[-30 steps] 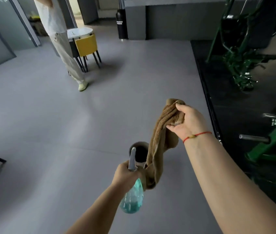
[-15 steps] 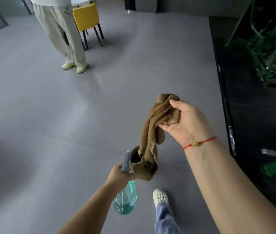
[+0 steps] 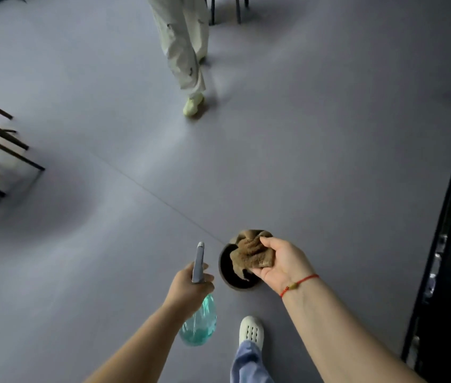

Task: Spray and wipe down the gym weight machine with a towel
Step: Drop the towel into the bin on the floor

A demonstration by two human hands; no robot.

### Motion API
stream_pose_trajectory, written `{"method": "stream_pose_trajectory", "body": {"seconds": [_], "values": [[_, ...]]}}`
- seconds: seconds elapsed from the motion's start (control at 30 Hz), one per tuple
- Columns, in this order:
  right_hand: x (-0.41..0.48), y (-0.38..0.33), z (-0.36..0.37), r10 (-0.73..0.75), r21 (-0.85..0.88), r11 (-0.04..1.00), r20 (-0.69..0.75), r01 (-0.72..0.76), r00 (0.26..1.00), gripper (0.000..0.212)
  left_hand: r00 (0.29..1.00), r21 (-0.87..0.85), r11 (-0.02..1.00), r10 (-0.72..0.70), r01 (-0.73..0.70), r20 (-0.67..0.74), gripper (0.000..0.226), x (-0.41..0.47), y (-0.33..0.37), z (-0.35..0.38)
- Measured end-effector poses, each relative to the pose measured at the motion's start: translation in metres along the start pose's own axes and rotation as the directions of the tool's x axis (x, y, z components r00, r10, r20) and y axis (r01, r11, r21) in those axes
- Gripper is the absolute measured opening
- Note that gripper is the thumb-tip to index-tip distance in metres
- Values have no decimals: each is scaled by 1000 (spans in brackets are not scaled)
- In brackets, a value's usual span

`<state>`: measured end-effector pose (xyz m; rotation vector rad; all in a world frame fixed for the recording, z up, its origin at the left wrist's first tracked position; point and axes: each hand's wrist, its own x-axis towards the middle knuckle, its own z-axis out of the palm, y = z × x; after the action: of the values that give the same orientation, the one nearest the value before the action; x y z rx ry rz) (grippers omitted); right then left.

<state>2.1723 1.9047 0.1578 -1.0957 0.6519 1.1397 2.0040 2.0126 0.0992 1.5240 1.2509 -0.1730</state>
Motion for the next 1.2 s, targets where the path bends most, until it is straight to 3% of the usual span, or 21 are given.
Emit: {"method": "stream_pose_trajectory", "body": {"seconds": [0.13, 0.3, 0.5, 0.63, 0.77, 0.9, 0.97, 1.1, 1.2], "values": [[34, -1, -14, -25, -94, 995, -110, 15, 994, 32, 1000, 6, 1000, 12, -12, -22, 40, 1, 3, 3], [74, 2, -30, -116, -377, 925, -147, 53, 982, 18, 996, -21, 999, 30, -32, -82, 39, -2, 5, 0], [119, 11, -47, -224, -775, 629, -120, 49, 967, 27, 986, 0, 998, 65, -65, -154, 43, -5, -5, -3], [124, 13, -48, -130, -732, 682, -107, 11, 986, 10, 984, 42, 995, 92, -87, -152, 43, -8, -13, 1], [96, 7, -30, -51, -655, 755, -68, -6, 996, 17, 987, 97, 991, 103, -91, -121, 40, -11, -15, 7], [68, 6, -15, -6, -727, 685, 61, 49, 998, 10, 987, 220, 970, 127, -103, -95, 36, -11, -14, 17], [59, 10, -13, 20, -758, 647, 121, 80, 992, 16, 988, 292, 950, 139, -112, -73, 39, -10, -10, 24], [47, 21, -13, -43, -817, 538, 218, 206, 975, 38, 989, 506, 856, 145, -105, -40, 72, -3, -1, 36], [50, 31, -17, -83, -840, 467, 269, 276, 960, 53, 981, 625, 764, 191, -160, 19, 84, 1, 1, 44]]}}
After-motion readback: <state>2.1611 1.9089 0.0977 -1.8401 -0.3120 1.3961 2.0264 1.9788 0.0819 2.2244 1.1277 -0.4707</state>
